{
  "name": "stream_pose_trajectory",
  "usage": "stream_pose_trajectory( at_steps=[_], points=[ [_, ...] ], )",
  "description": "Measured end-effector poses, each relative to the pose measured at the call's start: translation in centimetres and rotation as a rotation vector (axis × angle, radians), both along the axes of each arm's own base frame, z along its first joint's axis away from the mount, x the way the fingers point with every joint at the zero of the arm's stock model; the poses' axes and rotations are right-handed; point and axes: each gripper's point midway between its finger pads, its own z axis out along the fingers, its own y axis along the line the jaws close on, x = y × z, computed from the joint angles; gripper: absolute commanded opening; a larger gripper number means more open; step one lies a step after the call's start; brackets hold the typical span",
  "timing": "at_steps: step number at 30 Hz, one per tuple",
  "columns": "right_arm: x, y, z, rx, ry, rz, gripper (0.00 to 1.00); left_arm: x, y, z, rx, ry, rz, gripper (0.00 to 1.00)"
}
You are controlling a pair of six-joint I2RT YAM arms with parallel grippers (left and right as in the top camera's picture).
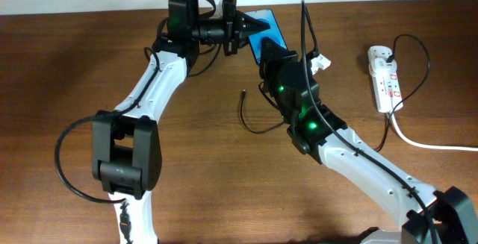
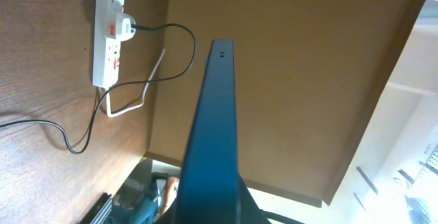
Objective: Plug charger to phone and switch on socket
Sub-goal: 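Rotate the phone upright with the left gripper, raising it high, then grasp the black cable's USB-C plug with the right gripper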
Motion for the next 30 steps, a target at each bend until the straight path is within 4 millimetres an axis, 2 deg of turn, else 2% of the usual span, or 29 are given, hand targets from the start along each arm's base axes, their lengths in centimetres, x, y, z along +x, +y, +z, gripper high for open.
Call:
stream_pose_trajectory(
  at_steps=[2,3,6,8,9,10,11,13,14,15,17,18,19,21,24,25,26,27,28,30],
  points=[
    [0.0,0.0,0.0,0.002,0.002,-0.001,0.05,0.0,0.0,0.0,0.001,0.001,0.003,0.0],
    [0.0,0.0,-0.1,0.004,0.003,-0.001,0.11,0.1,0.0,0.0,0.002,0.0,0.004,0.0],
    [0.1,-0.1,-0.3,-0.039,0.0,0.0,0.5,0.2,-0.2,-0.3,0.01,0.002,0.016,0.0],
    [-0.6,1.3,-1.6,-0.075,0.035,0.059,0.67,1.5,-0.2,-0.6,0.035,-0.026,0.093,0.0],
    [-0.7,1.5,-2.2,-0.093,0.052,0.071,0.76,2.0,0.1,-0.7,0.043,-0.04,0.117,0.0],
    [-0.7,1.3,-2.6,-0.122,0.063,0.084,0.94,2.8,1.0,-0.8,0.055,-0.069,0.151,0.0],
    [-0.5,1.0,-2.8,-0.145,0.064,0.084,0.98,3.4,1.9,-0.9,0.061,-0.086,0.172,0.0],
    [0.1,-0.5,-3.3,-0.251,0.057,0.098,0.98,4.7,4.6,-1.5,0.094,-0.118,0.22,0.0],
    [0.1,-1.3,-4.3,-0.324,0.08,0.113,0.98,5.3,6.9,-2.8,0.139,-0.105,0.25,0.0],
    [-0.5,-2.6,-6.1,-0.465,0.139,0.151,0.98,5.8,9.7,-4.3,0.189,-0.083,0.286,0.0],
    [-2.5,-4.4,-8.1,-0.675,0.225,0.236,0.98,5.7,12.5,-5.9,0.247,-0.093,0.295,0.0],
    [-3.8,-5.6,-9.0,-0.756,0.283,0.271,0.86,5.7,13.4,-6.1,0.257,-0.123,0.291,0.0],
    [-5.0,-7.1,-10.1,-0.848,0.335,0.334,0.69,5.7,14.2,-5.8,0.249,-0.165,0.281,0.0],
    [-5.1,-8.0,-10.6,-0.947,0.314,0.426,0.72,5.8,15.0,-4.1,0.192,-0.291,0.243,0.0],
    [-7.3,-7.6,-11.6,-1.047,0.351,0.653,0.72,4.8,16.2,-1.3,0.088,-0.432,0.155,0.0],
    [-7.1,-7.1,-10.6,-1.069,0.371,0.714,0.74,4.4,17.0,-1.1,0.068,-0.434,0.14,0.0],
    [-6.5,-6.5,-9.4,-1.096,0.411,0.788,0.73,4.2,17.6,-0.9,0.055,-0.432,0.133,0.0],
    [-4.5,-5.3,-7.8,-1.116,0.423,0.85,0.72,4.1,18.3,-0.8,0.048,-0.43,0.133,0.0],
    [-3.0,-4.4,-7.4,-1.123,0.424,0.877,0.69,4.1,18.9,-0.7,0.044,-0.428,0.138,0.0],
    [-0.3,-1.8,-8.3,-1.119,0.426,0.951,0.62,4.1,19.3,-0.7,0.041,-0.424,0.141,0.0]
  ],
)
